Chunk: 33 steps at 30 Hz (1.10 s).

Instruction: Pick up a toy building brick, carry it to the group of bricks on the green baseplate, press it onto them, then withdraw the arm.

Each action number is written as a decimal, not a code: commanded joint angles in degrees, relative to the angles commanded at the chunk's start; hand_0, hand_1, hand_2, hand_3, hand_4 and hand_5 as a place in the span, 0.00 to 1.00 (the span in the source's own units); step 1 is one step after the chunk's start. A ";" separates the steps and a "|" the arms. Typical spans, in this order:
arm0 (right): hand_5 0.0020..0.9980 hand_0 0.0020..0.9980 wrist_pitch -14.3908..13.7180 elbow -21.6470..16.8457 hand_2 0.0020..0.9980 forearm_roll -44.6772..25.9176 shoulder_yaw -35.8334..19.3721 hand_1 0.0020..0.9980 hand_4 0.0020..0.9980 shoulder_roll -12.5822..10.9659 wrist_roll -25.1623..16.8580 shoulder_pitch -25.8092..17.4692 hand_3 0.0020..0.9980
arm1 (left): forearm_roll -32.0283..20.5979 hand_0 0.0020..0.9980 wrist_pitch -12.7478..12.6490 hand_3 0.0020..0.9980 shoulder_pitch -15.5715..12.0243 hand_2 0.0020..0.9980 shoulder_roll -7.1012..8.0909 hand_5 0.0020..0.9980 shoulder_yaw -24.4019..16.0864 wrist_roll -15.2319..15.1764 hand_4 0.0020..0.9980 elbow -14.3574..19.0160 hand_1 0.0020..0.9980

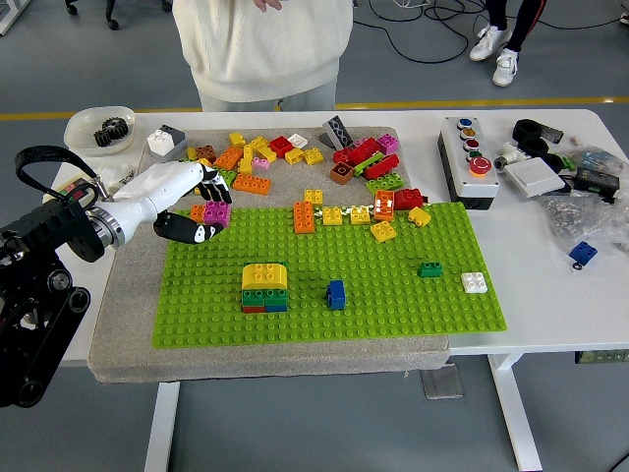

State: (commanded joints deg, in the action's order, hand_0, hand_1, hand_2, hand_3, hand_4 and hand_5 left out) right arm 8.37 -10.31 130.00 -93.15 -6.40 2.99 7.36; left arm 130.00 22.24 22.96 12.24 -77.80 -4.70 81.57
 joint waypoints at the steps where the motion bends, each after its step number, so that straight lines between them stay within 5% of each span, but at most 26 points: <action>1: 0.47 0.75 0.01 0.00 0.73 0.00 -0.01 0.65 0.90 -0.01 0.01 0.01 0.64 | 0.00 0.86 0.15 0.54 -0.15 0.51 0.01 0.00 0.09 0.09 0.74 0.31 0.58; 33: 0.47 0.75 -0.06 0.00 0.73 0.00 -0.60 0.65 0.90 -0.44 0.25 -0.03 0.64 | 0.00 0.85 4.65 0.55 -6.06 0.51 -0.32 0.00 3.24 4.48 0.74 12.32 0.57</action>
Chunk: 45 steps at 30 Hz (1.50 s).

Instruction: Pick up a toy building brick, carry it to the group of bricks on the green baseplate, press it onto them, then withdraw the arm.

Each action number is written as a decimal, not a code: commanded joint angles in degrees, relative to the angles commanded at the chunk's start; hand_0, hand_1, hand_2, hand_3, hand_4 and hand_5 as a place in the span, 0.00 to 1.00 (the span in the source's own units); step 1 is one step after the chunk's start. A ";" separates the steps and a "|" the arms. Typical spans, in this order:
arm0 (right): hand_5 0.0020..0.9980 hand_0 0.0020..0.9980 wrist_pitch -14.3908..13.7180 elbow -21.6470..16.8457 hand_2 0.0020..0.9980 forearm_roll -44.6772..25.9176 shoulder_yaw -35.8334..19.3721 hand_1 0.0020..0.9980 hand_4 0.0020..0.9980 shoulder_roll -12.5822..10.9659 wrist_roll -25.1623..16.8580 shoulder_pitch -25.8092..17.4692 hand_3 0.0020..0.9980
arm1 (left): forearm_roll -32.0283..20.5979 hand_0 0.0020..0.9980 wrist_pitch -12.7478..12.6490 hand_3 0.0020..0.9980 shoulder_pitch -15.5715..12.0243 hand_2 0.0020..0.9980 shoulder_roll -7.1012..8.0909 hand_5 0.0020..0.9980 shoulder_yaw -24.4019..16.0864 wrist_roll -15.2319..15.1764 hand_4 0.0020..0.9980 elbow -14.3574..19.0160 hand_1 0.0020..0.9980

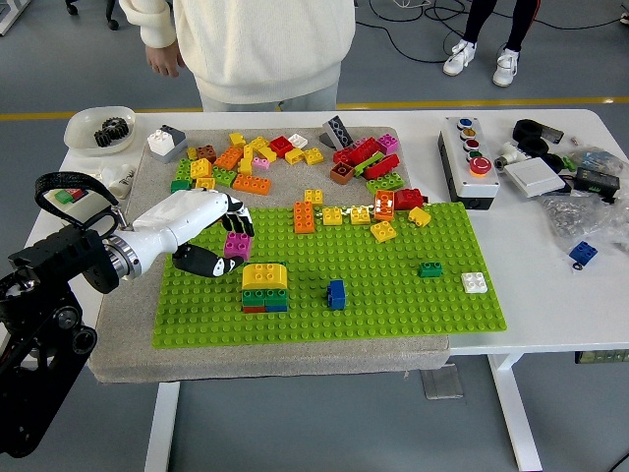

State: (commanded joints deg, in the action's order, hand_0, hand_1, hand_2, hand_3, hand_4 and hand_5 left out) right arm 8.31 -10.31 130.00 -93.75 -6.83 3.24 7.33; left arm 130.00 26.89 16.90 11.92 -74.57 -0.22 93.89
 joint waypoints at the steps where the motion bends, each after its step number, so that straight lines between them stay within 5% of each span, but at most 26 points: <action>1: 0.47 0.75 0.00 0.00 0.73 0.00 0.01 0.65 0.90 0.00 0.00 0.00 0.64 | 0.00 0.85 0.03 0.55 -0.06 0.51 -0.02 0.00 0.11 0.07 0.74 0.14 0.57; 12: 0.47 0.75 0.10 0.00 0.73 0.00 0.16 0.65 0.90 0.02 -0.01 -0.15 0.64 | 0.00 0.85 -0.28 0.55 -1.01 0.51 -0.78 0.00 1.18 1.38 0.74 1.32 0.57; 45: 0.47 0.75 0.03 0.00 0.73 0.00 0.25 0.65 0.90 -0.02 -0.11 0.12 0.64 | 0.00 0.84 -3.42 0.54 -0.29 0.51 -2.38 0.00 4.55 1.08 0.74 -2.27 0.56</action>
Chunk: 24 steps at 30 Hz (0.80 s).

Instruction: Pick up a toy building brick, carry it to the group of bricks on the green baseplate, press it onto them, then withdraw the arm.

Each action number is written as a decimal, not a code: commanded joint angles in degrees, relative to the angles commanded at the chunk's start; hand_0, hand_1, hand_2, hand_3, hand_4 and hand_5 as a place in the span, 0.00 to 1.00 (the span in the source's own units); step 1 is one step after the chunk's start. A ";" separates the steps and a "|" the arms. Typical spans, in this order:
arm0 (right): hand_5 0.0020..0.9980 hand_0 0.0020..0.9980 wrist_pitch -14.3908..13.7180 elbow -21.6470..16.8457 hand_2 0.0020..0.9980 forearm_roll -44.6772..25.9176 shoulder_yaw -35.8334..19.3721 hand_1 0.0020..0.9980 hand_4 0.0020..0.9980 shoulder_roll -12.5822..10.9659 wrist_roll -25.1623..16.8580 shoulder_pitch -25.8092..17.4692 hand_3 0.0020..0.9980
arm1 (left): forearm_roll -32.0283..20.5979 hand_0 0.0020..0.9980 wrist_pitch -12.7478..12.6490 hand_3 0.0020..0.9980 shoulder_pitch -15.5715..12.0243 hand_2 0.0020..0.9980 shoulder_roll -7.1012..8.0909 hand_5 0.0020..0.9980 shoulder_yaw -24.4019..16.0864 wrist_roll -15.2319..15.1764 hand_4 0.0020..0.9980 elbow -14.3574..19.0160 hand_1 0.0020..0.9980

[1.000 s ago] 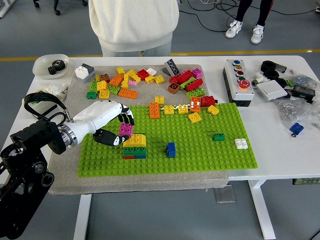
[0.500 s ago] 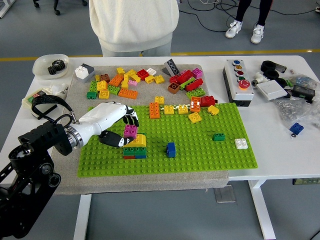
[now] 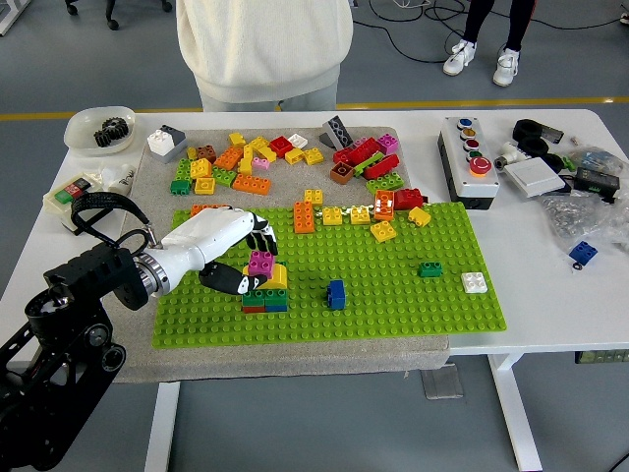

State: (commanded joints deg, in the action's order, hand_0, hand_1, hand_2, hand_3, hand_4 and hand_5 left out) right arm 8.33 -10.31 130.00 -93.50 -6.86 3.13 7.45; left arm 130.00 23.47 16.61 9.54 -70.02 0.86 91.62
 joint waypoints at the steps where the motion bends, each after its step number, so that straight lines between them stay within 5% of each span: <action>1: 0.47 0.75 -0.01 0.00 0.73 0.00 -0.02 0.65 0.90 0.00 0.01 -0.01 0.64 | 0.00 0.84 -0.05 0.54 0.03 0.51 -0.03 0.00 0.02 -0.04 0.74 -0.11 0.56; 24: 0.47 0.75 -0.05 0.00 0.73 0.00 0.00 0.65 0.90 0.00 -0.07 -0.01 0.64 | 0.00 0.85 -0.43 0.55 0.33 0.51 -0.48 0.00 0.27 -0.69 0.73 -1.63 0.57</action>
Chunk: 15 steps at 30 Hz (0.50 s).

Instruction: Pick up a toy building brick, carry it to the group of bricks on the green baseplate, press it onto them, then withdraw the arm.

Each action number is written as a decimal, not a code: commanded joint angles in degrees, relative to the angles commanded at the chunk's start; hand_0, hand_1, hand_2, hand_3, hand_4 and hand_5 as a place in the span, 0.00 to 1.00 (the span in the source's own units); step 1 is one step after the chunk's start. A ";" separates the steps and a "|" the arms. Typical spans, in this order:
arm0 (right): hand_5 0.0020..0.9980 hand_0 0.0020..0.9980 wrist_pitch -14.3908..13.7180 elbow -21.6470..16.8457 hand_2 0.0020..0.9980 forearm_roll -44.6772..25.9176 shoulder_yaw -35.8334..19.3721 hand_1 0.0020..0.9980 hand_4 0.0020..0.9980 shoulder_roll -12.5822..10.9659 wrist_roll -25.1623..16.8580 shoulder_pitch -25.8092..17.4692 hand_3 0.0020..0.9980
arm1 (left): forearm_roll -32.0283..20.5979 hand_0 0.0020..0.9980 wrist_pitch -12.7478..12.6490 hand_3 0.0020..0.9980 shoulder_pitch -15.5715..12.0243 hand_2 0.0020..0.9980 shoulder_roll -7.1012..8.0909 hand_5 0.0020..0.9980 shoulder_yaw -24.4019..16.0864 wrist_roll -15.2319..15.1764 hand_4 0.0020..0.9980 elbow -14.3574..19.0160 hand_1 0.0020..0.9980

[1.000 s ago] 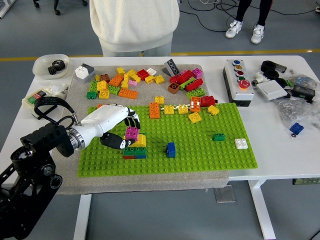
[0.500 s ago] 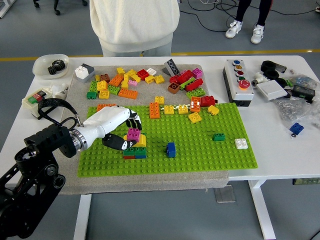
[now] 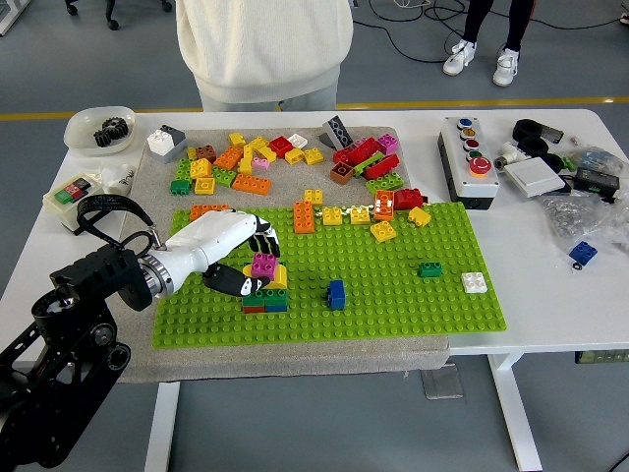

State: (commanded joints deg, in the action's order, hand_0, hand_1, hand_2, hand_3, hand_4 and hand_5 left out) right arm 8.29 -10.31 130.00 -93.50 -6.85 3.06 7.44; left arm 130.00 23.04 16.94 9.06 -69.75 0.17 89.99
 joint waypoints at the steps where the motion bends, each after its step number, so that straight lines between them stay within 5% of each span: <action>1: 0.47 0.75 0.00 0.00 0.73 0.00 0.00 0.65 0.90 0.00 0.00 0.01 0.64 | 0.00 0.85 -0.06 0.55 0.01 0.51 -0.01 0.00 0.01 -0.04 0.73 -0.07 0.57; 15: 0.47 0.75 0.07 0.00 0.73 0.00 0.18 0.65 0.90 0.03 -0.07 -0.05 0.64 | 0.00 0.85 -0.26 0.54 0.05 0.51 -0.25 0.00 0.05 -0.62 0.72 -1.11 0.56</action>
State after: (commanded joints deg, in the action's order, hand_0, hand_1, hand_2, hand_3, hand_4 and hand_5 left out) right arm 8.35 -10.31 130.00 -93.32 -6.82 2.99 7.39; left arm 130.00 22.78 16.98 8.81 -69.69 -0.44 88.88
